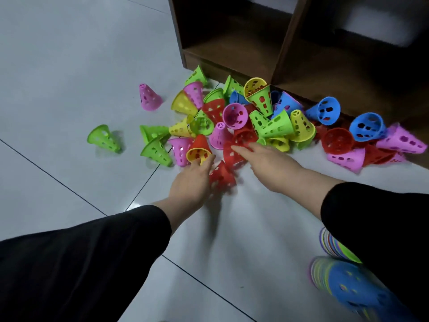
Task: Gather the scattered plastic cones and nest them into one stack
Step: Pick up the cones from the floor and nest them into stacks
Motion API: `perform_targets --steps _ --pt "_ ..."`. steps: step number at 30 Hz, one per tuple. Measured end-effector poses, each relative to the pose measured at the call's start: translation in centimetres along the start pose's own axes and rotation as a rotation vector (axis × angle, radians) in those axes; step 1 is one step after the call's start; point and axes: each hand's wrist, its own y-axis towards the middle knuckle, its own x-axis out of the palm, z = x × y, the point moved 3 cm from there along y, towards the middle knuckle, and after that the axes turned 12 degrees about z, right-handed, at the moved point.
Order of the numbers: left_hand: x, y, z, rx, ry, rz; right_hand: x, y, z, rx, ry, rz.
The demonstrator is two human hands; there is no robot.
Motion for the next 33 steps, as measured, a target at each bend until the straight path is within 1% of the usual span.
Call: perform_targets --steps 1,3,4,6,8,10,12,14,16,18,20,22,24,26,29,31,33 --pt "-0.1 0.2 0.3 0.032 -0.003 0.019 0.2 0.8 -0.2 -0.002 -0.062 -0.005" --pt "0.0 0.5 0.8 0.159 0.065 0.010 0.7 2.0 -0.6 0.002 -0.156 -0.001" --pt "0.2 0.6 1.1 0.212 0.096 -0.003 0.8 2.5 -0.7 0.001 -0.176 0.010" --pt "0.4 0.8 1.5 0.252 0.105 -0.027 0.9 3.1 -0.9 -0.006 -0.186 0.063" --pt "0.8 0.9 1.7 0.246 0.103 -0.048 1.0 3.4 -1.2 -0.025 -0.227 0.107" --pt "1.1 0.7 1.5 0.193 0.083 -0.085 1.4 3.4 -1.4 -0.046 -0.291 0.105" --pt "1.0 0.1 0.9 0.122 0.015 -0.067 1.6 3.3 -1.4 -0.053 -0.277 0.118" --pt "0.4 -0.4 0.8 0.076 -0.092 -0.001 1.3 2.9 -1.2 -0.056 -0.142 0.207" --pt "-0.9 -0.9 1.0 0.028 -0.225 0.088 0.0 2.1 -0.9 -0.026 0.121 0.330" --pt "-2.4 -1.3 1.8 0.004 -0.333 0.144 -2.3 0.5 -0.1 0.056 0.346 0.423" --pt "-3.9 -1.7 3.0 -0.017 -0.474 0.164 -5.4 -2.0 1.0 0.147 0.487 0.520" --pt "-5.0 -2.2 4.9 -0.023 -0.613 0.180 -8.4 -5.7 2.6 0.210 0.578 0.586" --pt "-5.9 -3.0 7.5 -0.013 -0.669 0.176 -11.0 -10.3 4.1 0.252 0.656 0.573" --pt "-6.6 -4.2 10.5 0.029 -0.696 0.132 -12.9 -15.6 5.4 0.286 0.683 0.512" --pt "-7.2 -6.6 15.0 0.154 -0.767 -0.035 -14.9 -23.4 7.0 0.328 0.532 0.454" --pt "-7.2 -8.5 17.7 0.273 -0.672 -0.178 -15.2 -27.8 8.0 0.412 0.399 0.348" --pt "-6.8 -10.1 19.9 0.379 -0.544 -0.269 -14.4 -31.1 8.6 0.489 0.316 0.199"
